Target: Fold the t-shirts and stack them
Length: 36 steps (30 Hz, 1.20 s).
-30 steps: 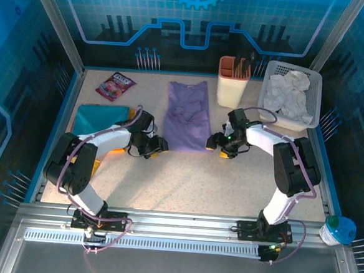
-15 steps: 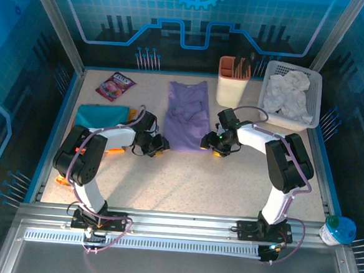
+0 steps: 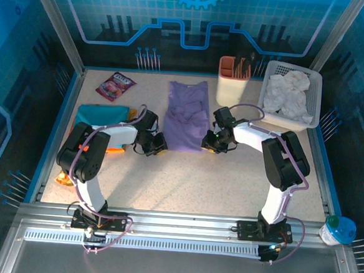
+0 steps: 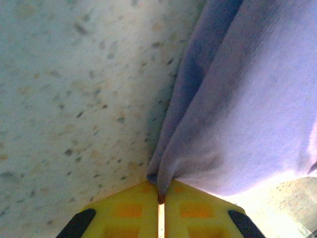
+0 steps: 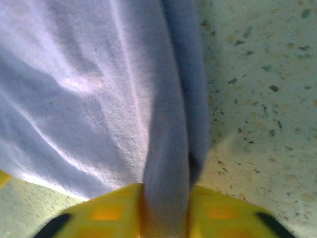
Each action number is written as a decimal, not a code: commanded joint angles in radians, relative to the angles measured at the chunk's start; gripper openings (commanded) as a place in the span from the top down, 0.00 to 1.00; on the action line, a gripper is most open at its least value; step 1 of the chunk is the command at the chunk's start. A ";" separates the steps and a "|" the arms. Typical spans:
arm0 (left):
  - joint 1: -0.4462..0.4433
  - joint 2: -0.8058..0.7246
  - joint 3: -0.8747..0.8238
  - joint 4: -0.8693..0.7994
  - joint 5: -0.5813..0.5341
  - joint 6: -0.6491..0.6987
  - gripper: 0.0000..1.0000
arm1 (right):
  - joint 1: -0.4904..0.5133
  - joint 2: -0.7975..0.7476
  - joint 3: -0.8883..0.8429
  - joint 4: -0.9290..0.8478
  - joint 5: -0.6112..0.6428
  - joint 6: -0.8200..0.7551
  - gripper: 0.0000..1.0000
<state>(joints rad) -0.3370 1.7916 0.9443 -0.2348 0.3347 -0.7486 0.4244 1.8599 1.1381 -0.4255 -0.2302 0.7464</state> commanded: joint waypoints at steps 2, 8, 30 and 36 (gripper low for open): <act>-0.007 0.046 0.031 0.101 -0.025 0.002 0.99 | 0.004 0.029 0.026 -0.003 0.011 -0.013 0.94; -0.007 0.001 0.006 0.058 -0.032 0.025 1.00 | 0.002 0.004 -0.001 0.010 0.004 -0.021 1.00; -0.343 -0.711 -0.474 -0.144 -0.214 -0.299 1.00 | 0.197 -0.520 -0.503 -0.060 0.108 0.107 1.00; -0.488 -0.895 -0.497 -0.309 -0.304 -0.417 1.00 | 0.251 -0.711 -0.553 -0.188 0.150 0.169 1.00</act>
<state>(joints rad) -0.7914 0.9577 0.4568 -0.3882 0.1341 -1.0664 0.6579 1.2140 0.6064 -0.4858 -0.1608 0.8619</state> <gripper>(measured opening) 0.063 0.056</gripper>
